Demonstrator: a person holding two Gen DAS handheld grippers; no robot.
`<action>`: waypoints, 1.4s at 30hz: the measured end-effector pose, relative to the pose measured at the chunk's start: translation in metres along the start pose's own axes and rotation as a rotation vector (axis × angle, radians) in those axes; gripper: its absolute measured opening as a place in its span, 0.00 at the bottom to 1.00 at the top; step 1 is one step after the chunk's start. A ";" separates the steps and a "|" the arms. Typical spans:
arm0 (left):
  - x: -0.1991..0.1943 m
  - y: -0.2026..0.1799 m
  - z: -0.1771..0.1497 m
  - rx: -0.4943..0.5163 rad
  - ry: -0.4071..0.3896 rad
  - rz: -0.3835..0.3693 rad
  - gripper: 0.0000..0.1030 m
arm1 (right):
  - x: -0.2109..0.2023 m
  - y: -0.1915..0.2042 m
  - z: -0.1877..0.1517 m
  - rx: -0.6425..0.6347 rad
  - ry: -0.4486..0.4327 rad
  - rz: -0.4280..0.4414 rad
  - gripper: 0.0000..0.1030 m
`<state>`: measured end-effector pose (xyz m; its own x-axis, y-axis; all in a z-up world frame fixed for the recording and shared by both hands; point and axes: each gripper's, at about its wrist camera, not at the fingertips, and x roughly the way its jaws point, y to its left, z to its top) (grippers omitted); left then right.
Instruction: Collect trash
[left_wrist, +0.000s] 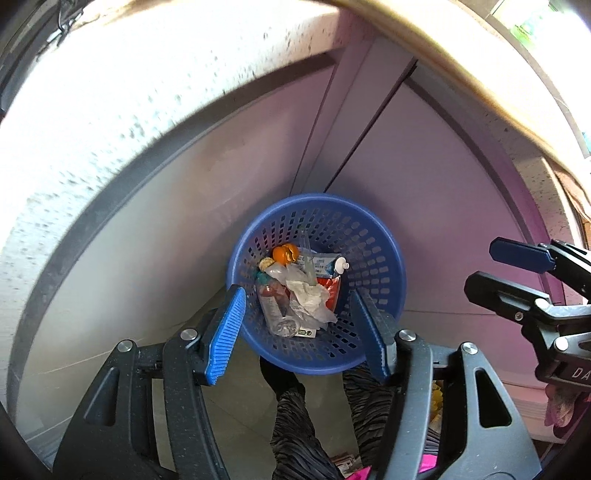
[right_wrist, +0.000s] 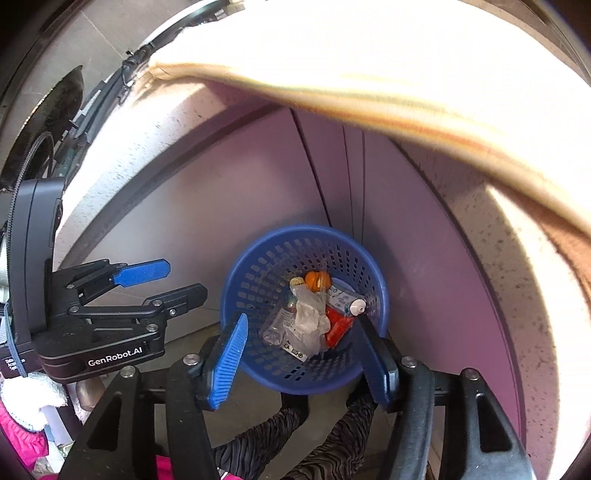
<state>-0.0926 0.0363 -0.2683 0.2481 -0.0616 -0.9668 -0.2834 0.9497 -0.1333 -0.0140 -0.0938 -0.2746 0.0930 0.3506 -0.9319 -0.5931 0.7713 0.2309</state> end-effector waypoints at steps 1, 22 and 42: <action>-0.004 0.000 0.000 0.002 -0.006 0.003 0.59 | -0.004 0.001 0.000 -0.003 -0.005 0.000 0.60; -0.111 -0.005 0.024 0.014 -0.187 -0.016 0.69 | -0.109 0.008 0.012 -0.036 -0.187 -0.005 0.84; -0.237 -0.057 0.072 0.049 -0.523 -0.047 0.86 | -0.230 -0.008 0.036 0.000 -0.468 0.001 0.93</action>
<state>-0.0687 0.0184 -0.0158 0.6923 0.0448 -0.7202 -0.2198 0.9637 -0.1514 -0.0014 -0.1616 -0.0516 0.4435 0.5528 -0.7055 -0.5929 0.7713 0.2316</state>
